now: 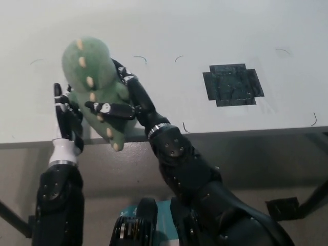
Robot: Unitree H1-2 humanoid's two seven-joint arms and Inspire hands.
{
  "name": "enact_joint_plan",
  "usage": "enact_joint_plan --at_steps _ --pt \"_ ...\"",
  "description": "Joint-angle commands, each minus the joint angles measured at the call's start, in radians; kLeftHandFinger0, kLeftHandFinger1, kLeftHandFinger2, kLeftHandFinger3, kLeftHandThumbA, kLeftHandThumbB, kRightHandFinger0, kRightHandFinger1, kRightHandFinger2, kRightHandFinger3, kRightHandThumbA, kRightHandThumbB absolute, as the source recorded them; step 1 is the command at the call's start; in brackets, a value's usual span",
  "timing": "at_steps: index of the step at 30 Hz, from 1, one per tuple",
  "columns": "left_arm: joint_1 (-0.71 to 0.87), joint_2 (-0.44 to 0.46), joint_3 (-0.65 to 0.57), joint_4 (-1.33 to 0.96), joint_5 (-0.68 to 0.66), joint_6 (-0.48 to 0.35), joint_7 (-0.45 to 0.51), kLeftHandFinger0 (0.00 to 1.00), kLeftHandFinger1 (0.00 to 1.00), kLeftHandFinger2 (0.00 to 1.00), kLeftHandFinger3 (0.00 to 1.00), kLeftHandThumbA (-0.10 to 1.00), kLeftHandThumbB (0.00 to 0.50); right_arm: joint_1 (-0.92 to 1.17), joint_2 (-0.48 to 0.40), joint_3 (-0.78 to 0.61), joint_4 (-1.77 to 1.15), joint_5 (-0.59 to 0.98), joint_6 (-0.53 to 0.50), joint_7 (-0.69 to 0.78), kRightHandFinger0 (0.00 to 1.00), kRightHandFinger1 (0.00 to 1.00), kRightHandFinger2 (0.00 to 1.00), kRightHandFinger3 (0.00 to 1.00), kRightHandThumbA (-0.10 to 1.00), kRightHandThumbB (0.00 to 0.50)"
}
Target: Use both hands to pick up a dinasour on the right side and move it to the left side
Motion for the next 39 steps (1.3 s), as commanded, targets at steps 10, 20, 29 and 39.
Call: enact_joint_plan --at_steps 10,20,29,39 --pt "-0.087 0.005 -0.019 -0.077 -0.044 0.002 -0.02 1.0 1.0 1.0 1.0 1.0 0.259 -0.11 0.069 0.013 0.042 -0.051 -0.031 0.063 1.0 1.0 1.0 1.0 1.0 0.138" --pt "-0.159 0.024 -0.017 0.068 -0.058 -0.053 -0.043 1.0 1.0 1.0 1.0 1.0 0.23 -0.18 0.054 0.007 0.137 -0.06 0.006 0.047 1.0 1.0 1.0 1.0 1.0 0.146" --pt "-0.205 0.045 -0.006 0.148 -0.074 -0.047 -0.038 1.0 1.0 1.0 1.0 1.0 0.23 -0.237 0.057 -0.018 0.208 -0.045 0.033 0.046 1.0 1.0 1.0 1.0 1.0 0.165" --pt "-0.292 0.063 0.006 0.276 -0.091 -0.073 -0.05 1.0 1.0 1.0 1.0 1.0 0.216 -0.298 0.047 -0.061 0.244 -0.028 0.1 0.05 1.0 1.0 1.0 1.0 1.0 0.197"
